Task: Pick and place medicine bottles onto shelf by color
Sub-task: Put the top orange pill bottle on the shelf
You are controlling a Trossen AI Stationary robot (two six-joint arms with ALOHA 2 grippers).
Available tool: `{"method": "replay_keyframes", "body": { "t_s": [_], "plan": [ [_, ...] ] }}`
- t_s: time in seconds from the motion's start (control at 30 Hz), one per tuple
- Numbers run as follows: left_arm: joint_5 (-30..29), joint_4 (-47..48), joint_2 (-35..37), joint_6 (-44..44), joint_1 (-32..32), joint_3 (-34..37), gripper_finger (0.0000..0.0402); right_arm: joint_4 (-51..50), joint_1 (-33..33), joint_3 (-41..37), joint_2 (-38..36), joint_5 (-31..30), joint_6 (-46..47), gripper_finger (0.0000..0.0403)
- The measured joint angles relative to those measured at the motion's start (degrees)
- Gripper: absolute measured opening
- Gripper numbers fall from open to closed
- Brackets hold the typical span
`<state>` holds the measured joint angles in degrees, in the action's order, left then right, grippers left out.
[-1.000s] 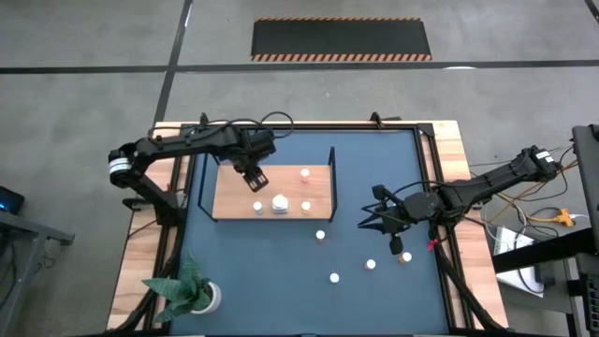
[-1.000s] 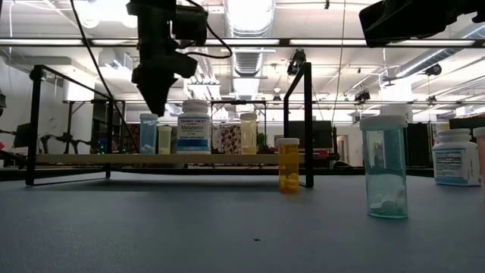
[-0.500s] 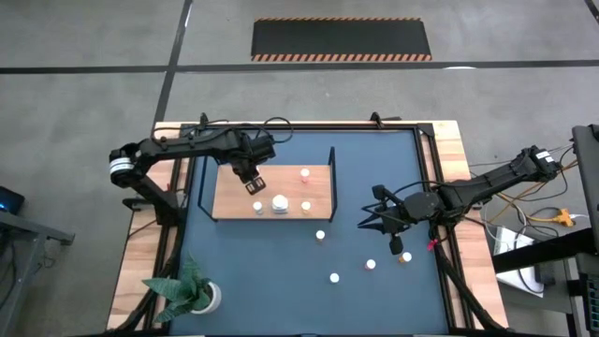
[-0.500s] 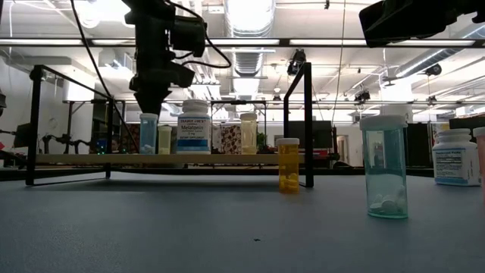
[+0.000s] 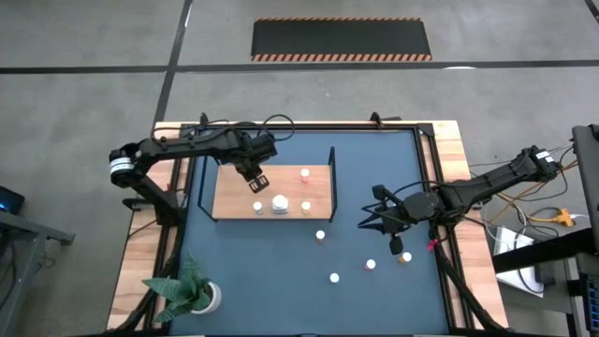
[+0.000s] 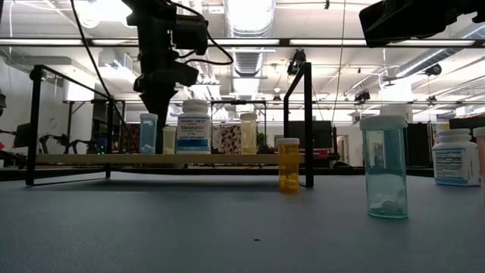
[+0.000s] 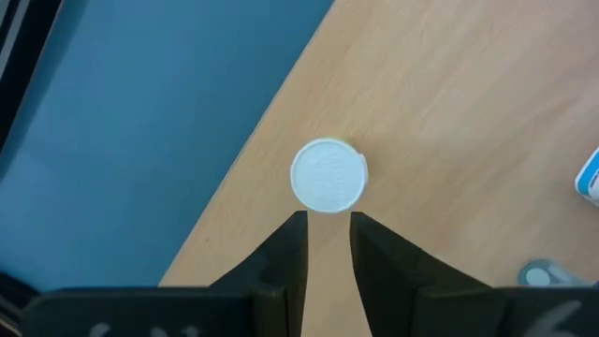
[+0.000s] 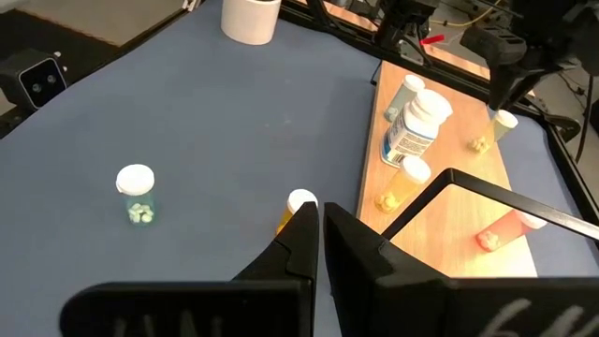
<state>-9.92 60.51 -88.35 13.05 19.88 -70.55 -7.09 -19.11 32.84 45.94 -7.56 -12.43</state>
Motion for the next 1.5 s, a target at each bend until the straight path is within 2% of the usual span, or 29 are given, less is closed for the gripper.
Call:
{"method": "replay_keyframes", "body": {
  "t_s": [0.27,0.6,0.77,0.97,1.07,1.23,1.5],
  "plan": [
    [0.76,-0.59,1.70,5.63,-3.69,-3.33,0.0065,-0.01,0.00,0.00,0.01,-0.01,-0.11,0.0012],
    [-4.57,-17.63,6.87,5.28,-18.32,-3.16,0.0065,0.10,0.00,-0.02,-0.01,-0.01,-0.15,0.0012],
    [-10.54,-32.46,7.35,-3.07,-27.69,-1.82,0.0065,0.10,0.01,-0.02,0.00,0.00,0.09,0.0012],
    [-10.98,-54.13,6.42,-23.79,-35.66,2.42,0.0065,0.20,0.02,-0.02,0.00,-0.01,2.44,0.0013],
    [-10.99,-60.94,6.23,-29.93,-38.10,4.19,0.0065,1.17,0.01,-0.02,0.00,0.00,4.25,0.0013],
    [-10.78,-62.85,6.20,-31.06,-40.30,6.48,0.0065,5.41,-0.02,-0.02,1.38,0.38,6.53,0.0019],
    [-10.76,-67.33,6.64,-33.32,-40.68,11.34,0.0065,11.36,-0.02,0.09,5.52,0.22,8.21,0.0080]
  ]
}}
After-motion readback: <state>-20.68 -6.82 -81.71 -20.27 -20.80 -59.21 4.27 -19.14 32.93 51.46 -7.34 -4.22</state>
